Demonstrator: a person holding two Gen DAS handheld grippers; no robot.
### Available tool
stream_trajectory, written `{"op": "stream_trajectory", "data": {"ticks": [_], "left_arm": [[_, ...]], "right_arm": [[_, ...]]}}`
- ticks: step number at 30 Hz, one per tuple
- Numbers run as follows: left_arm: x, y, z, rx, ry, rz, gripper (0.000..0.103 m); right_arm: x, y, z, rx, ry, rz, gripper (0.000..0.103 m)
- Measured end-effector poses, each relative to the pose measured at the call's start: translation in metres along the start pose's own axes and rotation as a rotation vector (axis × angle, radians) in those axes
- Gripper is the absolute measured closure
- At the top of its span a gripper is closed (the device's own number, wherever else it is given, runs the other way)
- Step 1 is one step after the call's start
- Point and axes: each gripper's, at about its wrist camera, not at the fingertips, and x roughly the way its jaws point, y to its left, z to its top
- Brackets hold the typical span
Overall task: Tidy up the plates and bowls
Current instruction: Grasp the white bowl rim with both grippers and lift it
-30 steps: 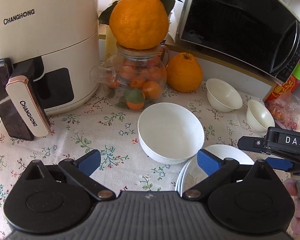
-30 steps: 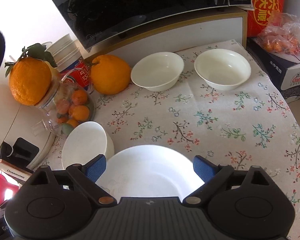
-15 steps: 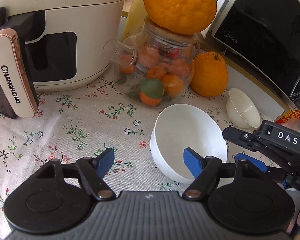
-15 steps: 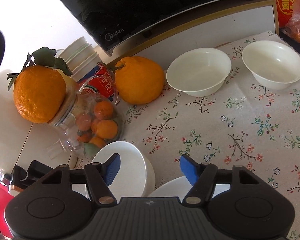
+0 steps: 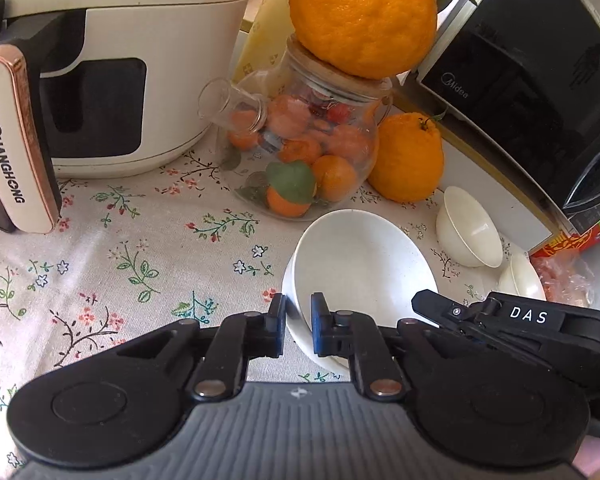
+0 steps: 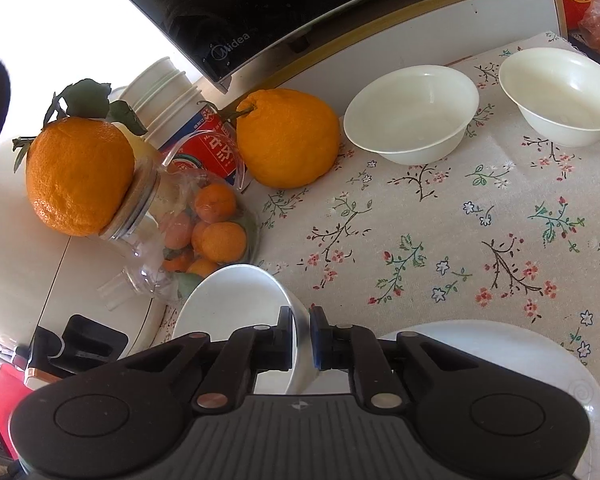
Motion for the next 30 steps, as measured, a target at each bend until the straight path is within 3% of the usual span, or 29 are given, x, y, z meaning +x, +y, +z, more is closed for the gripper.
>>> {"op": "stream_trajectory", "data": {"ticks": [7, 15, 21, 30], "left_arm": [[-0.034, 0.005, 0.0, 0.072, 0.006, 0.008, 0.092], [-0.055, 0.036, -0.012, 0.179, 0.114, 0.033, 0.092], [-0.061, 0.053, -0.024, 0.222, 0.168, 0.044, 0.092], [-0.058, 0.051, -0.034, 0.278, 0.23, 0.073, 0.091]], "right_arm": [[-0.02, 0.024, -0.007, -0.056, 0.01, 0.023, 0.096], [-0.031, 0.05, -0.04, -0.17, 0.106, 0.035, 0.096], [-0.03, 0.066, -0.066, -0.271, 0.175, -0.001, 0.096], [-0.021, 0.072, -0.083, -0.338, 0.186, -0.064, 0.096]]}}
